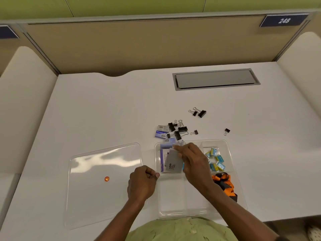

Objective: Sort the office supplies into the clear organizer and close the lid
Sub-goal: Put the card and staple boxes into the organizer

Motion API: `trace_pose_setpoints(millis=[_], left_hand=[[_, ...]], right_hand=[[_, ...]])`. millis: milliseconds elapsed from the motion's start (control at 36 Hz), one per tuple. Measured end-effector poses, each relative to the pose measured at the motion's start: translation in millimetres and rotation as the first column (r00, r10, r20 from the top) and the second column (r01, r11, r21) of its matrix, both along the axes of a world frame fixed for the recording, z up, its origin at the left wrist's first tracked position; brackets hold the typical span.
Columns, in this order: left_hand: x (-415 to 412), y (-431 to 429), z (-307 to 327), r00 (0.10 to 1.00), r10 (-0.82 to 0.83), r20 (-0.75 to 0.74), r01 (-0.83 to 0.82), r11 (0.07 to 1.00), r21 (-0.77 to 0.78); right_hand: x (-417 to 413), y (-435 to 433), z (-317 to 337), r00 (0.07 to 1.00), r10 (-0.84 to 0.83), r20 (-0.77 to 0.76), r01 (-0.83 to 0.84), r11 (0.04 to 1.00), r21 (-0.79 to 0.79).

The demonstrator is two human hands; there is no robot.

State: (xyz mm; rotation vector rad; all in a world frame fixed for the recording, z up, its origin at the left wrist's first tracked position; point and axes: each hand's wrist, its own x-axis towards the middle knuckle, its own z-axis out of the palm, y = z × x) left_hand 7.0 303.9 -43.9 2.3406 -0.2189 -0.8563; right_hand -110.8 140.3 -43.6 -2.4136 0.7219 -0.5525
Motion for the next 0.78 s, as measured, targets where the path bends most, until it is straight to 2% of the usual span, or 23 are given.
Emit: trace_pose_setpoints(millis=[111,250,389,528,639,778], left_hand=[[0.4,-0.3,-0.8,1.0,0.003,-0.011,-0.003,1.0,0.006],[2.0,-0.8,-0.9,1.0,-0.003,-0.017,0.004,1.0,0.024],[2.2,0.0,-0.7,0.999,0.011,-0.038,-0.01,1.0,0.023],[2.8,0.8,-1.5,0.998,0.019,-0.066,-0.018,1.0,0.026],[4.9,-0.2,-2.8,0.997,0.011,-0.077,-0.009,0.999,0.035],[6.6,-3.9,0.7,0.999,-0.046,-0.012,0.047,0.995,0.09]], right_hand=[[14.9,-5.1,2.8,0.979,0.089,-0.185,-0.09,0.996,0.001],[31.8,-5.1,-7.3,0.936,0.09,-0.341,-0.157,0.972,-0.174],[30.8,-0.2,-11.1,0.938,0.101,-0.332,-0.159,0.975,-0.154],[15.9,16.9,-13.8,0.884,0.183,-0.43,-0.273,0.949,-0.158],[16.3,24.7,-15.9,0.848,0.172,-0.501,-0.305,0.932,-0.196],[28.6,19.8,-14.0,0.837,0.192,-0.513,-0.338,0.918,-0.209]])
